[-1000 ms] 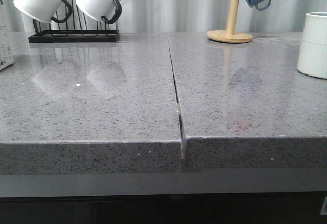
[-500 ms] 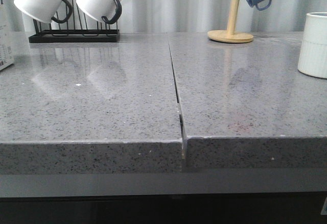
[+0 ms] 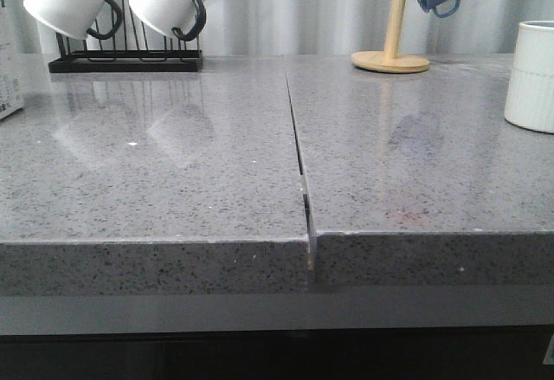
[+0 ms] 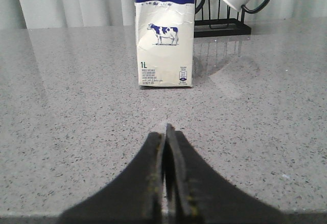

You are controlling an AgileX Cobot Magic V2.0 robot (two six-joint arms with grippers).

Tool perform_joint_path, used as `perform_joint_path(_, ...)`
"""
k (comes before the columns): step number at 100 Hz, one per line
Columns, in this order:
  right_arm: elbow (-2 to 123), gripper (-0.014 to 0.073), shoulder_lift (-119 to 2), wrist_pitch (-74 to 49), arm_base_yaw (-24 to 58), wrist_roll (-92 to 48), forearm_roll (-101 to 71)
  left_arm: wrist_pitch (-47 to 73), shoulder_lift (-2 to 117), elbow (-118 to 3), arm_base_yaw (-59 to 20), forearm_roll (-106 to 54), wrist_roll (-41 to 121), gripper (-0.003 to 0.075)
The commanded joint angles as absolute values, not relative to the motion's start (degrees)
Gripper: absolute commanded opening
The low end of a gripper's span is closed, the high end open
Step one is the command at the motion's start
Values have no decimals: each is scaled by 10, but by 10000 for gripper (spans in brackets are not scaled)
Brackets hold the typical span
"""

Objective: Place milk next to cup

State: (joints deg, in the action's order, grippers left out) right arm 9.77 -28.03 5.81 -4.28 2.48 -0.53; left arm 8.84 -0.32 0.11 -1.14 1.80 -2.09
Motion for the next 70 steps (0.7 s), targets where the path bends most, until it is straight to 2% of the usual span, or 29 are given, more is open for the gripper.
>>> perform_joint_path(1, 120, 171, -333, 145, -47, 21, 0, 45, -21, 25, -11, 14, -27, -20)
perform_joint_path(12, 128, 206, -390, 183, -47, 21, 0, 45, -21, 25, -11, 14, -27, -20)
perform_joint_path(70, 247, 205, -662, 314, -86, 20, 0, 45, -21, 25, -11, 14, -27, -20)
